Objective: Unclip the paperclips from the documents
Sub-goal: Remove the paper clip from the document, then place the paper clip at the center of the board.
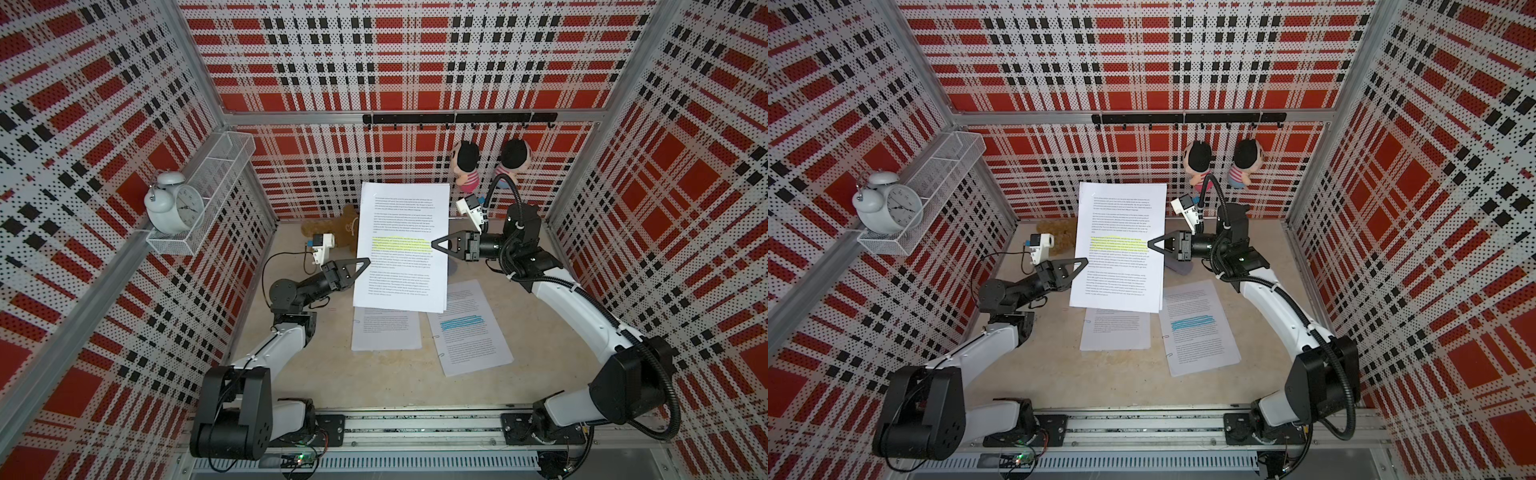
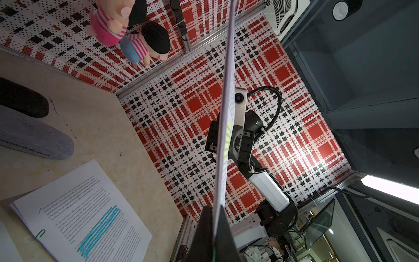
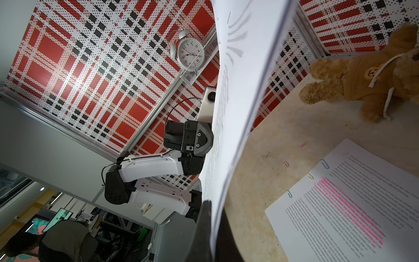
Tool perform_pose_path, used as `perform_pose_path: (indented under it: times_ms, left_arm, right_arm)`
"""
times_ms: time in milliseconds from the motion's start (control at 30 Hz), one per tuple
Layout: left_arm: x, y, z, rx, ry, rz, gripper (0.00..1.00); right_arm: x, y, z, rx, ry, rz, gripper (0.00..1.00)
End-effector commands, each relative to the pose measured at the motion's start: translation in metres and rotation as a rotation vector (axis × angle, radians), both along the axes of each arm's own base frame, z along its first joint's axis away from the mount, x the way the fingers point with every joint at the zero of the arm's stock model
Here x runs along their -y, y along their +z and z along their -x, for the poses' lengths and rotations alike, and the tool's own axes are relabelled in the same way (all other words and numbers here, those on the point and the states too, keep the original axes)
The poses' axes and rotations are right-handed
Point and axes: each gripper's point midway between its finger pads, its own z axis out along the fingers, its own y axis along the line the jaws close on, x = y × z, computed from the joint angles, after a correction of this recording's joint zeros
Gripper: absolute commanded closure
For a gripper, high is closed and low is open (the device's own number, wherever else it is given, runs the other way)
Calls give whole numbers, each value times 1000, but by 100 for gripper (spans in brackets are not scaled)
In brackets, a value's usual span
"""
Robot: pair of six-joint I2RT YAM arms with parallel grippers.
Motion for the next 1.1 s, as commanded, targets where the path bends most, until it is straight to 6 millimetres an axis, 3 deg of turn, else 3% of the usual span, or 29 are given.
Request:
perform_pose_path:
  times_ms: [0, 267, 367, 500, 567, 633, 700, 800, 900, 1067]
  left_arm:
    - [-35, -11, -23, -48, 169, 20, 94]
    - [-45, -13, -25, -48, 226, 5, 90]
    - [-45, -12, -25, -44, 233, 1, 100]
    - [-46, -13, -26, -46, 246, -10, 100]
    - [-51, -23, -30, -77, 280, -37, 100]
    - [-60, -45, -39, -149, 347, -96, 100]
    - [-72, -80, -49, -252, 430, -201, 100]
    - [-98, -145, -55, -447, 564, -438, 100]
    - [-120, -204, -48, -636, 629, -570, 100]
    - [-139, -262, -41, -830, 684, -667, 100]
  right_arm:
    - [32, 47, 1, 159, -97, -55, 100]
    - [34, 46, 6, 156, -99, -61, 100]
    - [35, 46, 7, 155, -101, -66, 100]
    - [35, 45, 7, 150, -101, -67, 100]
    - [35, 44, 7, 150, -102, -67, 100]
    - [35, 43, 7, 145, -107, -66, 100]
    - [36, 38, 5, 137, -126, -57, 100]
    - [36, 27, 3, 115, -142, -43, 100]
    - [35, 16, 4, 99, -158, -32, 100]
    - [16, -4, 9, 76, -149, 18, 100]
